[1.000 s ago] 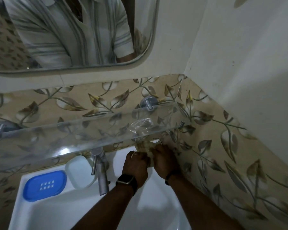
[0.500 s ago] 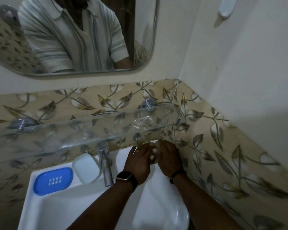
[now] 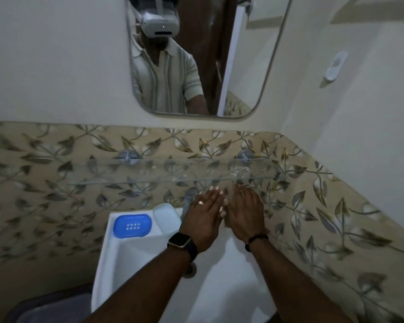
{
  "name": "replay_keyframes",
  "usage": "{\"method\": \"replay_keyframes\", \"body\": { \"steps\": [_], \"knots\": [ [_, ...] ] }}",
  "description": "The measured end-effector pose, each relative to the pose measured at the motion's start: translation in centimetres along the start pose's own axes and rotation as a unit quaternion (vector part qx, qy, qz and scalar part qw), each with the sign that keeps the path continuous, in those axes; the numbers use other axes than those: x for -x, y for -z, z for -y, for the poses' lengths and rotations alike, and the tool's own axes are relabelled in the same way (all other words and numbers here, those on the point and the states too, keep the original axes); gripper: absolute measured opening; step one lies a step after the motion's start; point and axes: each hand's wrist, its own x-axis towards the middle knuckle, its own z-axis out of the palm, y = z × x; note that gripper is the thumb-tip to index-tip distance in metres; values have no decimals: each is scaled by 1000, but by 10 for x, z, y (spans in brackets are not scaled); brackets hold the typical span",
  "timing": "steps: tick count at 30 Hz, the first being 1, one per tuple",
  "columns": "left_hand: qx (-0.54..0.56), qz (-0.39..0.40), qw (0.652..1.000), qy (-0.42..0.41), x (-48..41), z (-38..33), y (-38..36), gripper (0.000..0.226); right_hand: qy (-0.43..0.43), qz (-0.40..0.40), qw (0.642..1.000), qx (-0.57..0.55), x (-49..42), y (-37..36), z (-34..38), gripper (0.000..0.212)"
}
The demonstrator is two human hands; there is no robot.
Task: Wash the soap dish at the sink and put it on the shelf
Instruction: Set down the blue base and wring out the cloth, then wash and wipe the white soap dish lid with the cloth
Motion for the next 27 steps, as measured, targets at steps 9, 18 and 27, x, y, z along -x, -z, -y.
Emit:
{"method": "replay_keyframes", "body": {
  "steps": [9, 18, 27],
  "knots": [
    [-46, -55, 997, 39, 71, 35, 70, 50, 59, -9, 997, -47, 22, -2, 91, 74],
    [-33, -52, 993, 105, 111, 69, 92, 54, 120, 31, 991, -51, 35, -23, 139, 83],
    [-39, -29, 986, 162, 117, 97, 69, 53, 177, 50, 980, -74, 35, -66, 144, 51]
  ]
}}
